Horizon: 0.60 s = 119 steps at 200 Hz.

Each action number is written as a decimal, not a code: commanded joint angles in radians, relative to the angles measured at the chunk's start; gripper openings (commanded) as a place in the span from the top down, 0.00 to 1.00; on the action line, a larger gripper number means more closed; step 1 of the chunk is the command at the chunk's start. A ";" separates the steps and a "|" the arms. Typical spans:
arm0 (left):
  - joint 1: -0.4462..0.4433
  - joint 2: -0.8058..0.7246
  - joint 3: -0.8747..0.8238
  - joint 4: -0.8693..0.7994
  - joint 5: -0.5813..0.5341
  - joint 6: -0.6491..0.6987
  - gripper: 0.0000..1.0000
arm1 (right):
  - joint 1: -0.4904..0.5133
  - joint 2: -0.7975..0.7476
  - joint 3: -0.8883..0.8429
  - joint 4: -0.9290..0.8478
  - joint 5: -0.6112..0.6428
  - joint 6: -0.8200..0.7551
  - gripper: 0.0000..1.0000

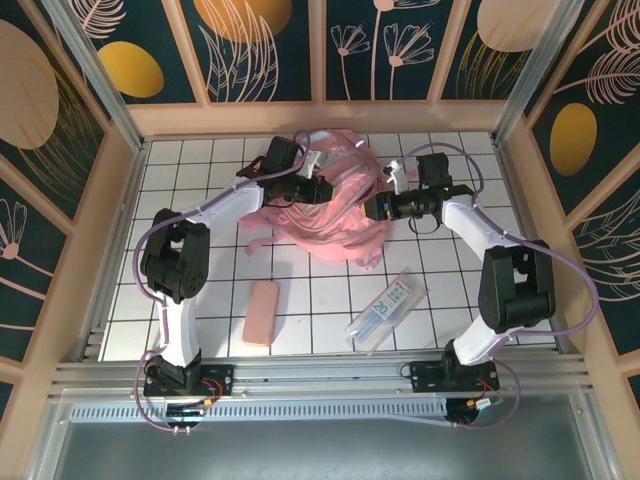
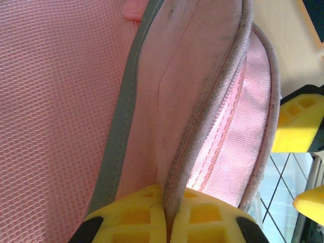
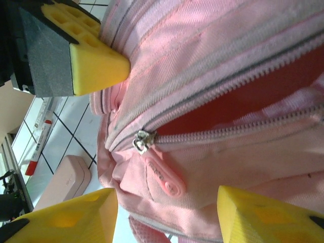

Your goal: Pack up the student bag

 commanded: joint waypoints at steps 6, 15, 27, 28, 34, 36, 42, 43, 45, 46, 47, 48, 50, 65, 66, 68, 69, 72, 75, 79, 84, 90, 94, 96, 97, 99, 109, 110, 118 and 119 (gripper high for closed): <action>0.006 -0.024 0.031 0.072 0.087 -0.075 1.00 | 0.031 0.045 0.058 -0.031 -0.003 -0.052 0.46; 0.006 -0.026 0.028 0.079 0.088 -0.080 1.00 | 0.040 0.058 0.074 -0.038 0.000 -0.059 0.46; 0.006 -0.026 0.026 0.088 0.090 -0.088 1.00 | 0.050 0.078 0.097 -0.061 0.002 -0.074 0.47; 0.006 -0.026 0.026 0.088 0.090 -0.089 1.00 | 0.053 0.082 0.102 -0.065 0.003 -0.078 0.47; 0.007 -0.026 0.025 0.090 0.089 -0.090 1.00 | 0.056 0.092 0.111 -0.079 0.003 -0.084 0.48; 0.007 -0.026 0.025 0.090 0.089 -0.089 1.00 | 0.059 0.095 0.115 -0.081 0.003 -0.085 0.49; 0.006 -0.024 0.026 0.090 0.086 -0.093 1.00 | 0.063 0.102 0.121 -0.094 0.006 -0.093 0.50; 0.006 -0.024 0.027 0.090 0.086 -0.093 1.00 | 0.064 0.102 0.123 -0.095 0.006 -0.092 0.50; 0.006 -0.024 0.026 0.091 0.085 -0.093 1.00 | 0.064 0.103 0.123 -0.096 0.008 -0.094 0.50; 0.006 -0.023 0.026 0.090 0.084 -0.094 1.00 | 0.064 0.104 0.123 -0.097 0.008 -0.095 0.50; 0.006 -0.023 0.026 0.090 0.083 -0.094 1.00 | 0.064 0.104 0.123 -0.097 0.009 -0.095 0.50; 0.006 -0.024 0.026 0.090 0.083 -0.095 1.00 | 0.066 0.105 0.124 -0.098 0.009 -0.095 0.50; 0.006 -0.023 0.026 0.089 0.083 -0.095 1.00 | 0.067 0.105 0.125 -0.100 0.009 -0.095 0.51; 0.007 -0.018 0.031 0.081 0.071 -0.093 1.00 | 0.073 0.109 0.130 -0.112 0.007 -0.100 0.55; 0.007 -0.018 0.031 0.080 0.069 -0.093 1.00 | 0.074 0.109 0.130 -0.113 0.007 -0.100 0.56; 0.006 -0.017 0.031 0.078 0.067 -0.092 1.00 | 0.075 0.108 0.130 -0.114 0.006 -0.101 0.57; 0.007 -0.017 0.031 0.077 0.066 -0.092 1.00 | 0.075 0.107 0.130 -0.114 0.005 -0.100 0.57; 0.007 -0.016 0.032 0.076 0.062 -0.093 1.00 | 0.076 0.108 0.130 -0.115 0.005 -0.100 0.59; 0.007 -0.015 0.032 0.074 0.060 -0.092 1.00 | 0.077 0.107 0.130 -0.117 0.005 -0.101 0.60; 0.007 -0.013 0.034 0.072 0.056 -0.092 1.00 | 0.079 0.105 0.129 -0.118 0.005 -0.103 0.63; 0.006 -0.012 0.035 0.069 0.051 -0.093 1.00 | 0.083 0.103 0.131 -0.124 0.009 -0.107 0.64; 0.006 -0.009 0.037 0.066 0.048 -0.096 1.00 | 0.087 0.102 0.133 -0.133 0.021 -0.113 0.67; 0.007 -0.007 0.037 0.065 0.044 -0.096 1.00 | 0.090 0.101 0.135 -0.140 0.031 -0.117 0.69; 0.006 -0.007 0.039 0.064 0.044 -0.096 1.00 | 0.091 0.102 0.137 -0.143 0.038 -0.119 0.69; 0.006 -0.006 0.039 0.064 0.043 -0.097 1.00 | 0.092 0.102 0.137 -0.144 0.042 -0.119 0.70; 0.006 -0.005 0.038 0.063 0.041 -0.098 1.00 | 0.092 0.102 0.139 -0.149 0.049 -0.121 0.70; 0.006 -0.003 0.042 0.060 0.033 -0.099 1.00 | 0.099 0.102 0.148 -0.169 0.088 -0.126 0.74; 0.006 -0.003 0.041 0.060 0.032 -0.099 1.00 | 0.099 0.102 0.149 -0.171 0.092 -0.126 0.74; 0.006 -0.001 0.042 0.058 0.026 -0.100 1.00 | 0.105 0.104 0.159 -0.193 0.116 -0.138 0.78; 0.006 -0.001 0.042 0.058 0.026 -0.099 1.00 | 0.106 0.105 0.160 -0.196 0.119 -0.139 0.79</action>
